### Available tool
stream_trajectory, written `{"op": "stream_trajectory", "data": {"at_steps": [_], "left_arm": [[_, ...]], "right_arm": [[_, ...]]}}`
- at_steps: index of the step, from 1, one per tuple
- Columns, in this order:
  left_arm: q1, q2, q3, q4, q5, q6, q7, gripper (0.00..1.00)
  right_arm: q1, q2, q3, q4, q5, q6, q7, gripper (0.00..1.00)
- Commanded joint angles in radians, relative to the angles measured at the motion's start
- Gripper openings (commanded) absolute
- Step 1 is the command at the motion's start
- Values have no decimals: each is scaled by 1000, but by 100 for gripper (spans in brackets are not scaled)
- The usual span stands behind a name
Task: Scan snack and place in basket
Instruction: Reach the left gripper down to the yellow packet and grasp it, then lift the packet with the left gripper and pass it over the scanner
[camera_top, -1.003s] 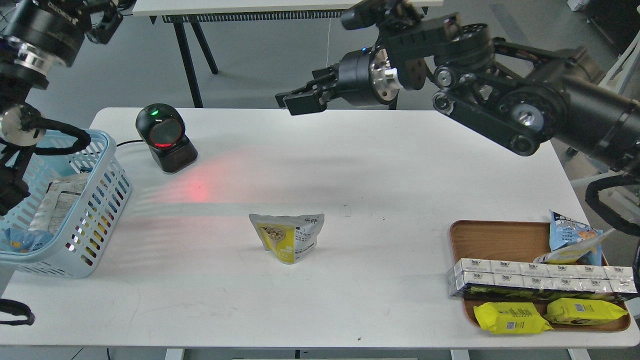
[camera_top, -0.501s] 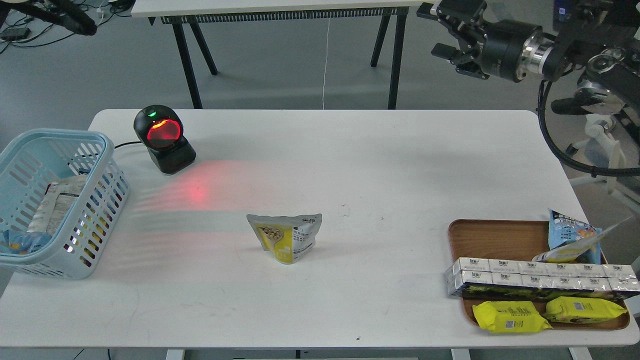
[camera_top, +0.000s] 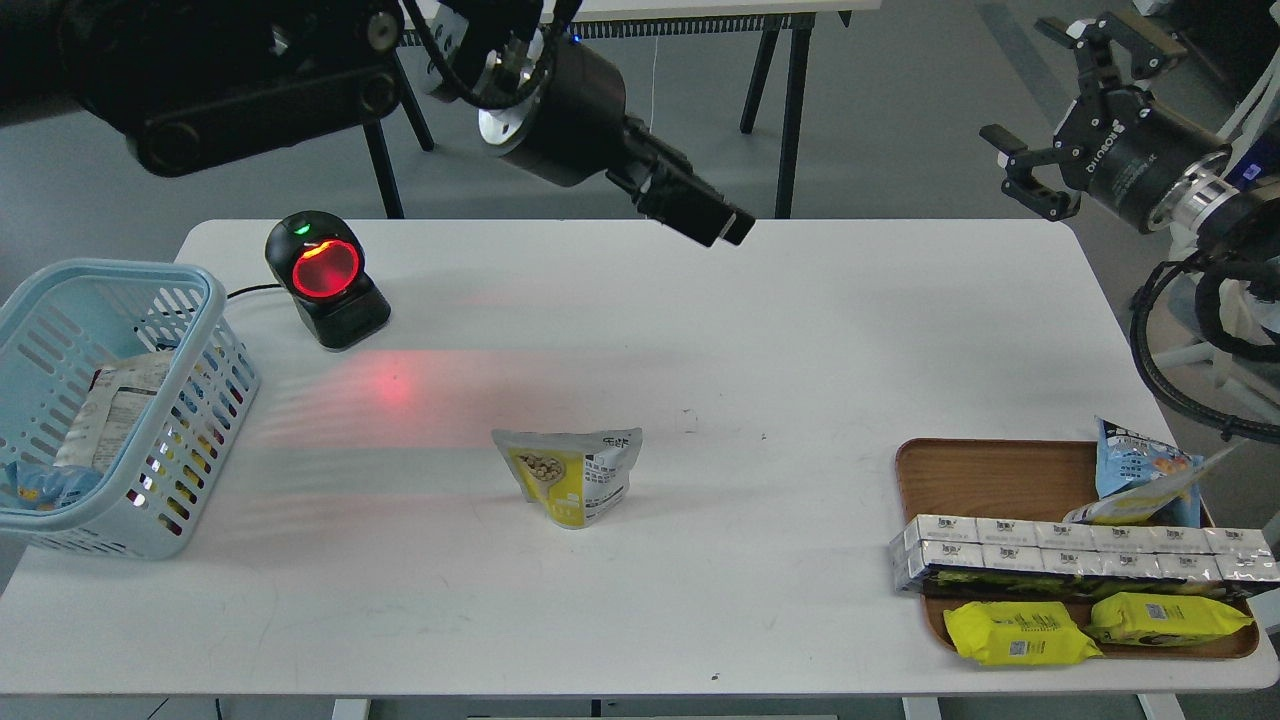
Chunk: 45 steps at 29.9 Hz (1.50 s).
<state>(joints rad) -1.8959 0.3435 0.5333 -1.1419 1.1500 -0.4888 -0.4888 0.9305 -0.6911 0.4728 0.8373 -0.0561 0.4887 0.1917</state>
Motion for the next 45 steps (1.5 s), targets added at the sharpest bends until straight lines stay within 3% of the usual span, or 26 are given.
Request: {"op": "stream_trajectory", "data": {"at_steps": [1,10,24,31,34,38,39,41,45], "left_arm": [[-6,-21,59,-47,54,0,0,100],[11,-97,171,-90,82,0,0,99],[127,-47,234,-93,155,0,0,97],[162,-32,246,-96,155,0,0,83],[175,-32,267,-96,155,0,0,82],[196,-23,269,-96,155,0,0,59],[196,-21,270,-96,155,0,0,44],[204,-18,270,-96,155,0,0,1],[213,-15,281,-96,154,48,0,0]], "right_arm": [[-21,-13,1,0,2,0,0,98],[-22,-44,7,3,5,0,2,98],[-22,-71,9,2,7,0,2,98],[-30,-74,9,2,10,0,2,98],[-38,-84,9,2,12,0,2,98],[-45,-93,9,2,12,0,2,98],[-47,-96,9,2,12,0,2,98],[-51,-100,9,3,12,0,2,99],[-52,-100,9,5,13,0,2,98]]}}
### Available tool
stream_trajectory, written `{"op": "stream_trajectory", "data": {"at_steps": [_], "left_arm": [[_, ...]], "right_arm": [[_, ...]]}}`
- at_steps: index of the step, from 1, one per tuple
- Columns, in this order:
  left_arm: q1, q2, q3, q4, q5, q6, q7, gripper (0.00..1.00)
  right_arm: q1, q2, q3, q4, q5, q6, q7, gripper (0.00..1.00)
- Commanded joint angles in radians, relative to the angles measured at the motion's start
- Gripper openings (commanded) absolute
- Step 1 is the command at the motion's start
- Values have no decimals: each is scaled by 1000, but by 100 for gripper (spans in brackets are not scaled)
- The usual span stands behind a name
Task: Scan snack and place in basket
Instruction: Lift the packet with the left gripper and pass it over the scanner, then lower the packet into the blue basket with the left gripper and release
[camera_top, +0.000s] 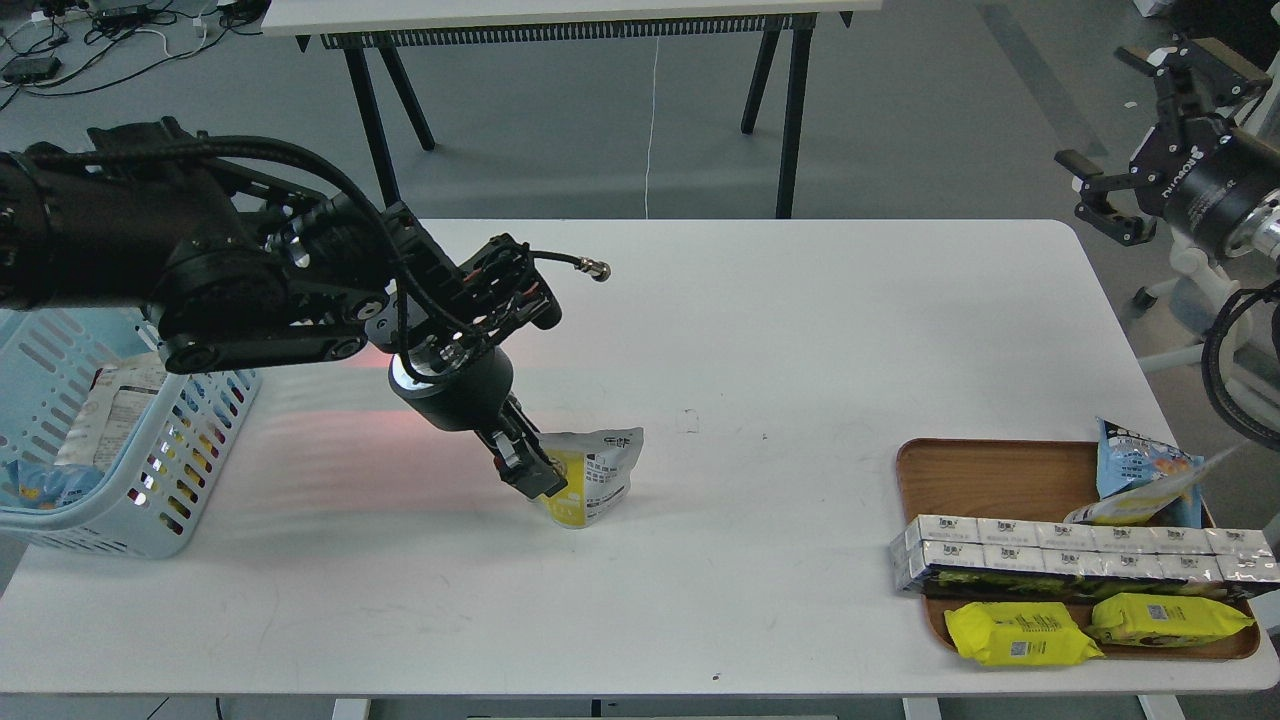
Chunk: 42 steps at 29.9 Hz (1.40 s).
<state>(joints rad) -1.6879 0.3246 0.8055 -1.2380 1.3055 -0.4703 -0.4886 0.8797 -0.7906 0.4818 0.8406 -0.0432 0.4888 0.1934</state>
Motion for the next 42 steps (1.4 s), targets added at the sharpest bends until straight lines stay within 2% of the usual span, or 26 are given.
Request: {"op": "stream_trajectory", "data": {"at_steps": [1,9,17,25,32,38,42], "left_arm": [[5,4,11,0,-2,36,0,0],[-1,65,9,-23,-2,68,0,0],[-76,174,9,-2,9,94,0,0],[-104,255,15,122,132,108,0,0],[-3,258,24,317,215,131,0,0],[-19,346,-6,301,219,119,0,0],[-137,468,-64,261,219,111,0,0]], "right_arm": [[-1,-1,1,2,0,0,0,98],[-1,-1,1,3,0,0,0,98],[-1,-1,6,8,0,0,0,98],[-1,1,12,8,2,0,0,98],[-1,1,23,9,2,0,0,98],[-1,1,23,9,2,0,0,98],[-2,1,23,9,2,0,-2,98]]}}
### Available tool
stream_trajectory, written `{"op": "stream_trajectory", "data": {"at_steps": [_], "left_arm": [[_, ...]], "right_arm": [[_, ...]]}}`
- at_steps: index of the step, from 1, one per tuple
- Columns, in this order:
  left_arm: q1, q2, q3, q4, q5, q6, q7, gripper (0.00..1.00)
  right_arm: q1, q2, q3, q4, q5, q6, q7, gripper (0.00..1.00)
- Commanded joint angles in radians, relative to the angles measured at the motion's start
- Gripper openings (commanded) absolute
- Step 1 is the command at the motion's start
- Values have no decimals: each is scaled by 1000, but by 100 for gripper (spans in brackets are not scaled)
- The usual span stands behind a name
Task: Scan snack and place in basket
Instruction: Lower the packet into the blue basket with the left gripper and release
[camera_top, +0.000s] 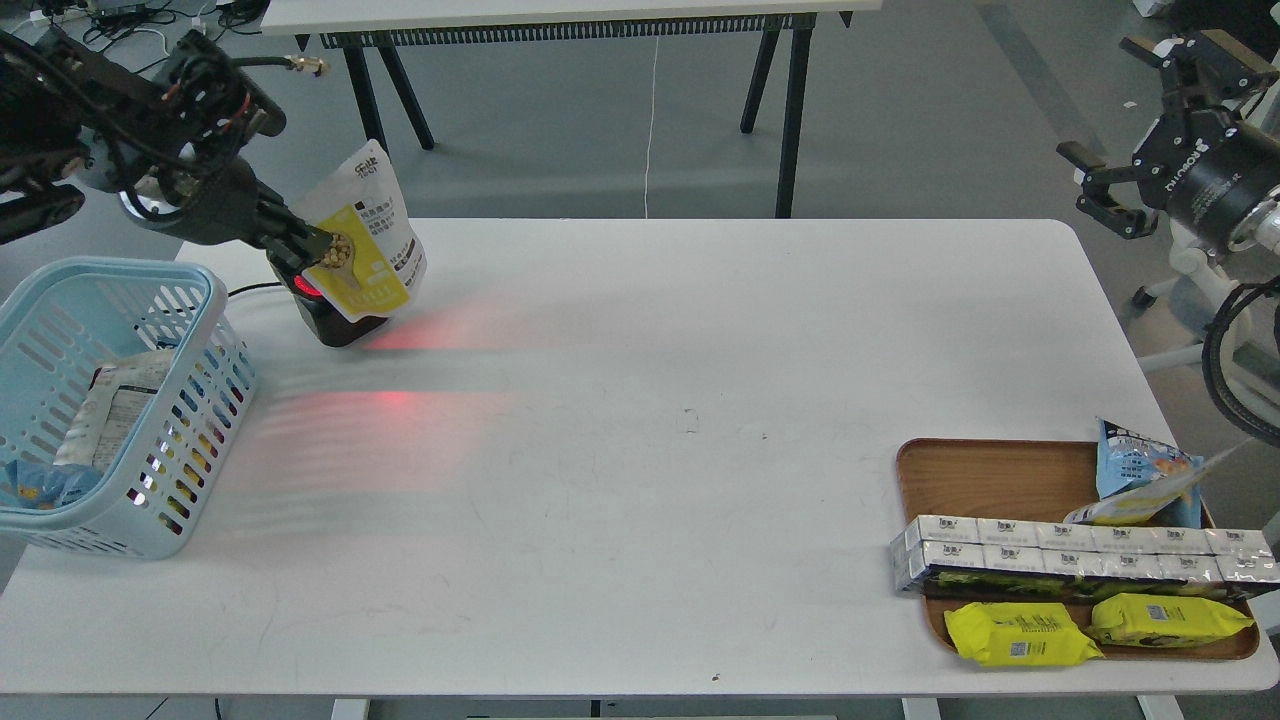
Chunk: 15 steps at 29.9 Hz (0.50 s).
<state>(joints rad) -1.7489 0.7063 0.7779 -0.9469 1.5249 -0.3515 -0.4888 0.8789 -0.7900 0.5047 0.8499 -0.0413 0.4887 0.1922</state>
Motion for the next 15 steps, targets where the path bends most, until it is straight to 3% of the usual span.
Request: {"op": "stream_trajectory", "data": {"at_steps": [1,9,15], "left_arm": [[-99,126,-38,-42,1,-9,0,0],[-144,384,-66,-55,178,5,0,0],[-132,571,-74,-231,302,11,0,0]], "right_arm": [[-2,0,0,0,0,0,1,98],[-2,6,0,-5,0,0,1,98],[-5,11,0,-8,0,0,1,98]]}}
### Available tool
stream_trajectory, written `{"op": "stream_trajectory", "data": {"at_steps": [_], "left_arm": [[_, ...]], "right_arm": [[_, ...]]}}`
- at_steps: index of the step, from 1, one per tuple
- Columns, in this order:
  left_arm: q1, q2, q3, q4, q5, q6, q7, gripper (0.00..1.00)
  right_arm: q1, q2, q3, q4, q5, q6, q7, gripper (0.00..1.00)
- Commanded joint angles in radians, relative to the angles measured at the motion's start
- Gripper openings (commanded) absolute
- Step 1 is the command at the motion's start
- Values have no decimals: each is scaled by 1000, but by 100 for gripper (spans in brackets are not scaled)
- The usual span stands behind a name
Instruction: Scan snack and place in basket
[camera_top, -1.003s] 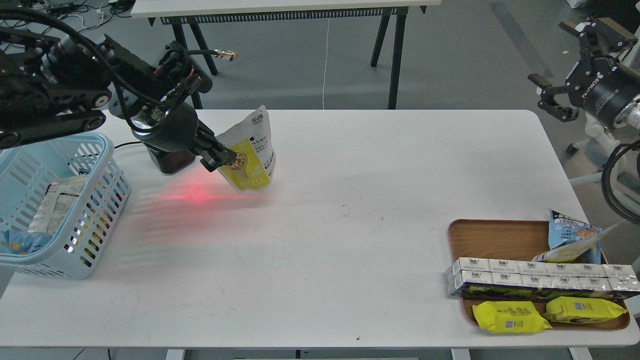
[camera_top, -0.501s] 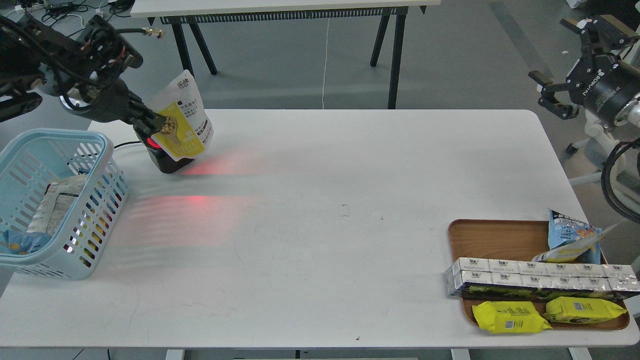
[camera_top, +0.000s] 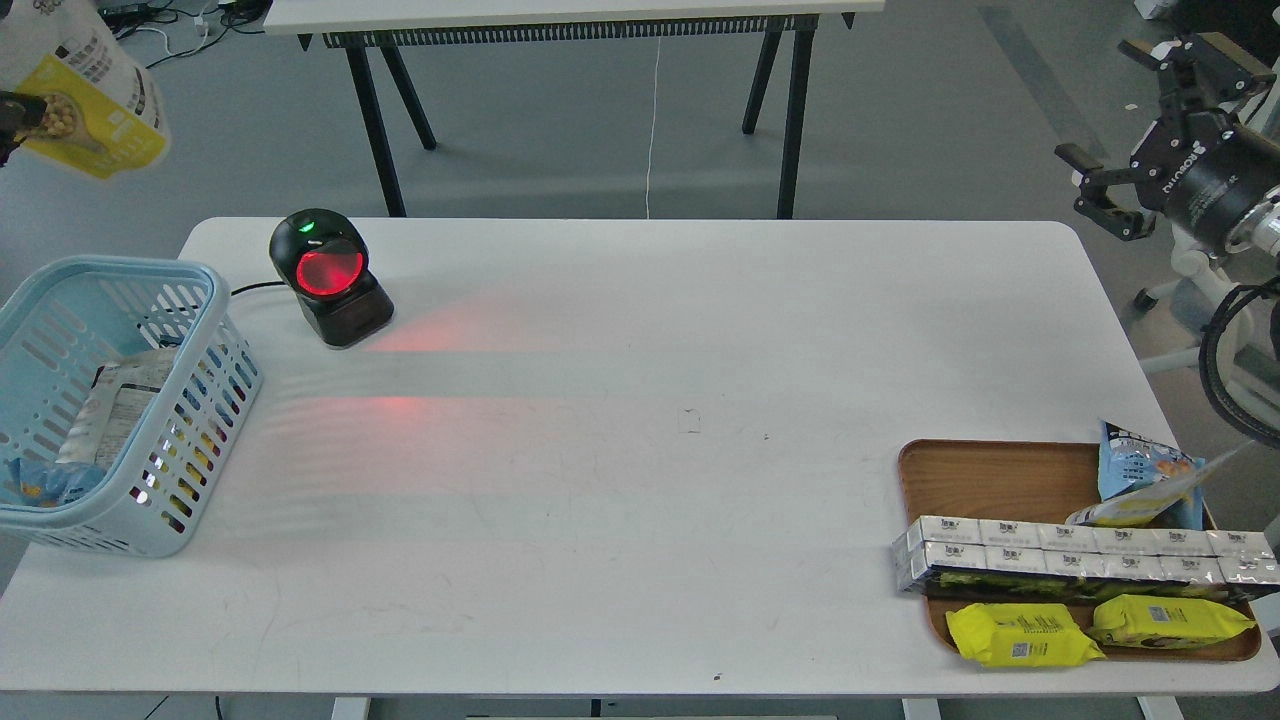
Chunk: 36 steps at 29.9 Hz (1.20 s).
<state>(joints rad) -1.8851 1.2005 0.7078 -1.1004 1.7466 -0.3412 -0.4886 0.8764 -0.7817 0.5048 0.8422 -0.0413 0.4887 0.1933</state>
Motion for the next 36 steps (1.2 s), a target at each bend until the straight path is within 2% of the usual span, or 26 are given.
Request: {"op": "stream_trajectory", "data": {"at_steps": [1,9,14,23,26,29,30,31,32,36], "left_arm": [[7,94,-4,-88,108,-2,0,0],[83,136,5,-193,134,-7,0,0],[165,117,-7,-194,134,-6,0,0],[221,67,-11,-184,134,-2,0,0],[222,62,-10,-182,134,-9,0,5],[225,60,-13,-182,131,-7,0,19],[225,56,-13,-182,125,-4,0,33],[225,48,-22,-182,119,-5,0,56],[225,45,-31,-180,117,-7,0,69],[225,7,-109,-141,23,-7,0,86]], "right_arm": [[-2,4,0,0,0,0,0,98],[-2,2,0,0,0,0,0,98],[0,2,1,0,0,0,0,98],[-2,2,1,-2,0,0,0,98],[-2,2,1,0,0,0,0,98],[-2,2,3,0,0,0,0,98],[0,2,3,0,0,0,0,98],[-2,2,3,1,0,0,0,98],[-2,2,3,2,0,0,0,98],[0,2,4,5,0,0,0,98]]}}
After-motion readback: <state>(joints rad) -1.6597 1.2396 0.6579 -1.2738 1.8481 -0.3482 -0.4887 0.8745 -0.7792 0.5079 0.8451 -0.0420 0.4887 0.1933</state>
